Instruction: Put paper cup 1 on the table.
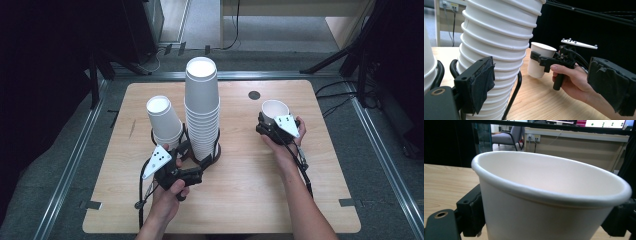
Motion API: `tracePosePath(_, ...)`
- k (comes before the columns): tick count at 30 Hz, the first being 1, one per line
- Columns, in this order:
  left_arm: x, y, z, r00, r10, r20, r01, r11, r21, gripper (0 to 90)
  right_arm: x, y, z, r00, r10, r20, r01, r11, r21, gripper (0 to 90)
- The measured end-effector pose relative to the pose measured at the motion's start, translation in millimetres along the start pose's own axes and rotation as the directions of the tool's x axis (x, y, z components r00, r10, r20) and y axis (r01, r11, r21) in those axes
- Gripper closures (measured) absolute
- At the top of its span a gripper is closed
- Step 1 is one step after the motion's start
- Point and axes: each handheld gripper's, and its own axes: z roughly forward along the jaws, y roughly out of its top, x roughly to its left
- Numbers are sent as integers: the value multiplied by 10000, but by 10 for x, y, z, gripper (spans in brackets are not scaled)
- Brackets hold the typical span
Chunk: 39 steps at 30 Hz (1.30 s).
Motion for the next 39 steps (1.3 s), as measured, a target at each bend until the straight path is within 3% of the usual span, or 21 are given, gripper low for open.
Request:
tracePosePath(11, 2, 1, -5, 10000, -22, 56, 22, 10000, -41, 77, -57, -53, 49, 9995, 38, 302, -45, 9997, 252, 112)
tracePosePath(15, 8, 5, -8, 10000, -44, 28, 44, 10000, -56, 77, -70, -67, 52, 9990, 246, 383, -261, 9989, 397, 111)
tracePosePath(30, 7, 3, -5, 10000, -49, 30, 50, 10000, -34, 77, -94, -130, 10, 9994, 297, 195, -309, 9976, 622, 96)
tracePosePath(39, 9, -6, 4, 10000, -72, 32, 72, 10000, 24, 77, -119, -159, -51, 9990, 431, -134, -418, 9952, 883, 0)
